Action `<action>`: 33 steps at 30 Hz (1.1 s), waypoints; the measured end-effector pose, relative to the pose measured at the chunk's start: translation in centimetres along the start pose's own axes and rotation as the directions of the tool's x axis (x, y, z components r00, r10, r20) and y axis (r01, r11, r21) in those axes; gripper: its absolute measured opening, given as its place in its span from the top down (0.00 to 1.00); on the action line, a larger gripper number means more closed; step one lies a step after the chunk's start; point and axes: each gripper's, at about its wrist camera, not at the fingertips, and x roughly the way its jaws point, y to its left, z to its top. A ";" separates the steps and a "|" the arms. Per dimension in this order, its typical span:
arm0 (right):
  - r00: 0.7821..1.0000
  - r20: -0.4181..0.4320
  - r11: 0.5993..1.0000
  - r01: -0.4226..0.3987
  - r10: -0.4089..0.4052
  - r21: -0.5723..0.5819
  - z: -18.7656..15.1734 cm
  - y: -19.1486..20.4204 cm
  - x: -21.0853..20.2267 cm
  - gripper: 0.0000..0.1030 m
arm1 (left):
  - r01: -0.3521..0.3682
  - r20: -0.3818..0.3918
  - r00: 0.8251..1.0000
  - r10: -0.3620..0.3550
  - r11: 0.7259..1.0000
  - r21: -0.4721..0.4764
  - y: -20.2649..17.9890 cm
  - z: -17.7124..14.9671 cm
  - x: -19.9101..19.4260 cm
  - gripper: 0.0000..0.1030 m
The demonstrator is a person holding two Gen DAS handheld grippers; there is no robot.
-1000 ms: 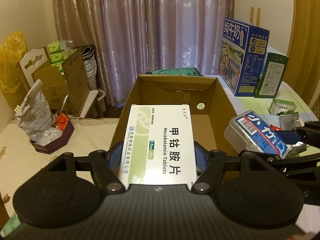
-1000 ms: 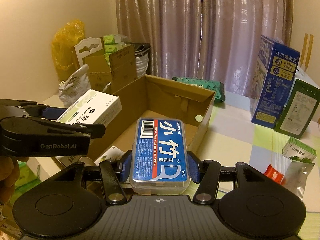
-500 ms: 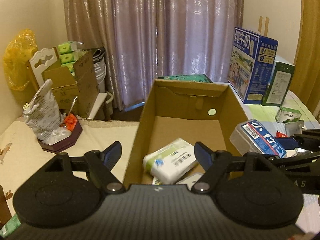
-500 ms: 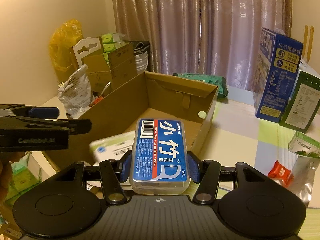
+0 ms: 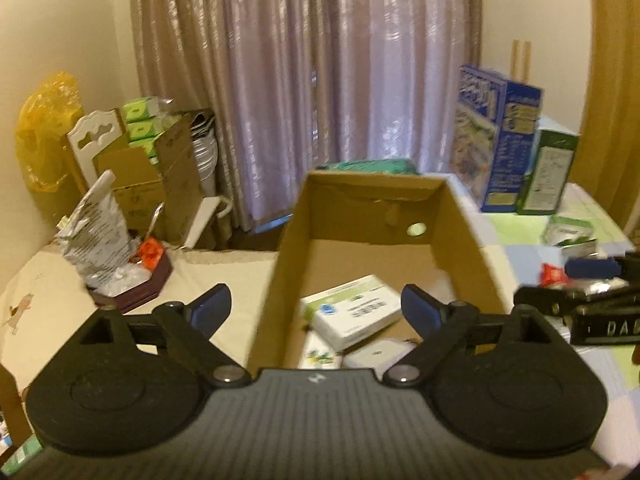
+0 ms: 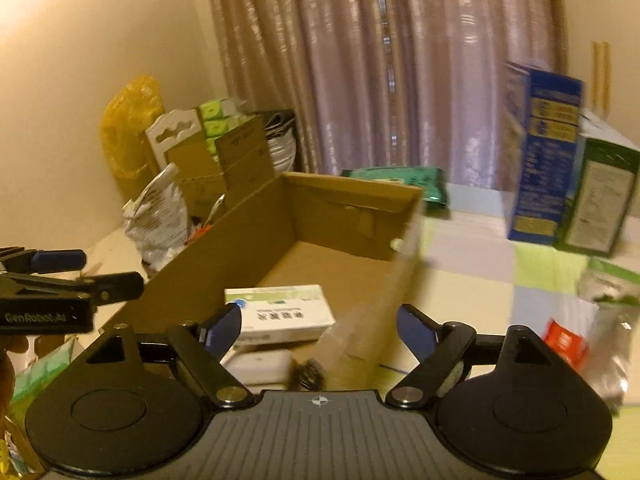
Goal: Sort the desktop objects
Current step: 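Move the left gripper to the clear plastic box while the right reaches the silver foil bag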
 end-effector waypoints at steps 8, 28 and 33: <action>0.993 0.005 0.992 0.120 -0.120 0.026 -4.3 -7.3 -7.1 0.08 | 0.167 0.029 0.985 -0.170 0.984 0.063 -7.9 0.1 -3.0 0.07; 0.949 -0.067 0.909 0.315 -0.309 0.273 -11.4 -26.1 -14.6 0.06 | 0.314 -0.130 0.945 -0.301 0.944 0.097 -26.3 -4.6 6.1 0.05; 0.965 -0.044 0.923 0.261 -0.259 0.284 -11.6 -28.5 -12.5 0.07 | 0.282 -0.166 0.950 -0.264 0.954 0.097 -26.4 -5.6 10.0 0.07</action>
